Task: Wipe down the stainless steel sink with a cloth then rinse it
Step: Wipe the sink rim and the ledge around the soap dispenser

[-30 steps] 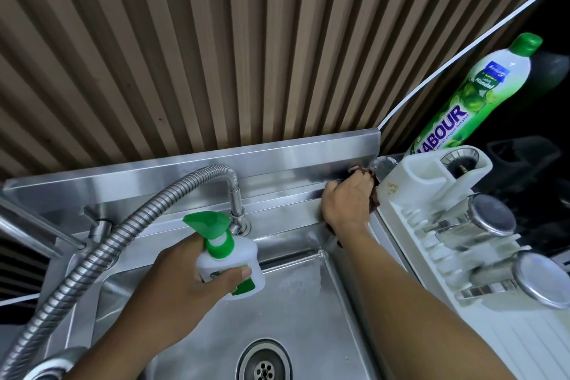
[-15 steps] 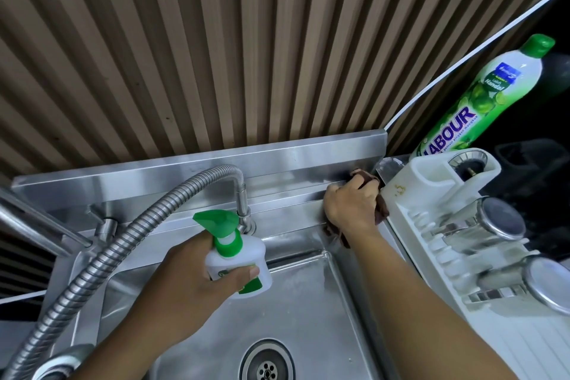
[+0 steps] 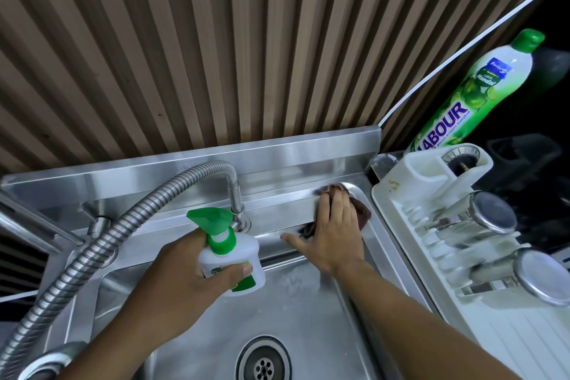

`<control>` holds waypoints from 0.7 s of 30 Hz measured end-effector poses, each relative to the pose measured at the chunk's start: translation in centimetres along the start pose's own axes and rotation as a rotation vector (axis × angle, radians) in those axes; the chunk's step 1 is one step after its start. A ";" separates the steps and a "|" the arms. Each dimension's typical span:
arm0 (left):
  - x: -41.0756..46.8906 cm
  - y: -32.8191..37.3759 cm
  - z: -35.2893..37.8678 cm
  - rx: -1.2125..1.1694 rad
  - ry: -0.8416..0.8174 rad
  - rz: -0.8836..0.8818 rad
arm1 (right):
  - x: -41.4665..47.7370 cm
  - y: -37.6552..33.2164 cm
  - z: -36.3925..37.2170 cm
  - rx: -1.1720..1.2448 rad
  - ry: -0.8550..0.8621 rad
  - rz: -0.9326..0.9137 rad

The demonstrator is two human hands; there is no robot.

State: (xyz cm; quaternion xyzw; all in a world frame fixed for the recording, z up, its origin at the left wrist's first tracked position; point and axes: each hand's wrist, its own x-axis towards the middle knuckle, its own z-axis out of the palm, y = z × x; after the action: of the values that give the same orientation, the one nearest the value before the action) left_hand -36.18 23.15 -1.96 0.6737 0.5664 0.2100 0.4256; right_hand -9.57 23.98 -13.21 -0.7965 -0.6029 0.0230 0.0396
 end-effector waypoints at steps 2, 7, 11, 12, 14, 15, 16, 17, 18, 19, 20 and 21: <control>-0.1 0.1 0.0 0.001 0.000 0.002 | 1.8 1.0 -0.8 -0.041 -0.106 0.069; -0.4 -0.2 -0.4 -0.005 -0.001 0.000 | 4.9 1.5 -1.8 -0.142 -0.190 0.217; -0.6 -0.4 -0.3 -0.020 0.003 0.015 | 4.9 1.5 -2.0 -0.115 -0.166 0.221; -0.6 -0.3 -0.2 -0.023 0.002 0.016 | 4.6 1.6 -2.3 -0.077 -0.166 0.186; -0.5 -0.2 -0.2 -0.035 -0.002 0.014 | 3.9 2.0 -2.8 0.102 -0.164 0.134; -0.5 -0.2 -0.2 -0.038 -0.001 0.010 | 3.5 2.2 -2.8 0.213 -0.149 0.137; -0.5 -0.2 -0.2 -0.036 -0.001 0.008 | 3.3 2.6 -2.7 0.306 -0.115 0.164; -0.5 -0.1 -0.2 -0.031 0.000 0.007 | 3.3 2.7 -2.7 0.371 -0.042 0.219; -0.5 -0.1 -0.2 -0.027 0.000 0.009 | 3.5 2.7 -2.6 0.427 0.031 0.292; -0.5 -0.1 -0.2 -0.023 -0.001 0.009 | 4.0 2.7 -2.4 0.477 0.101 0.350; -0.6 -0.1 -0.2 -0.019 -0.004 0.008 | 4.6 2.6 -1.9 0.508 0.155 0.383; -0.6 0.0 -0.2 -0.015 -0.004 0.004 | 5.4 2.3 -1.6 0.512 0.190 0.396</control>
State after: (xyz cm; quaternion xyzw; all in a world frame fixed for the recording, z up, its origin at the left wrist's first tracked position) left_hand -36.51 22.65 -1.78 0.6721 0.5625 0.2140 0.4313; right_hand -5.80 28.50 -11.77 -0.8610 -0.4045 0.1068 0.2893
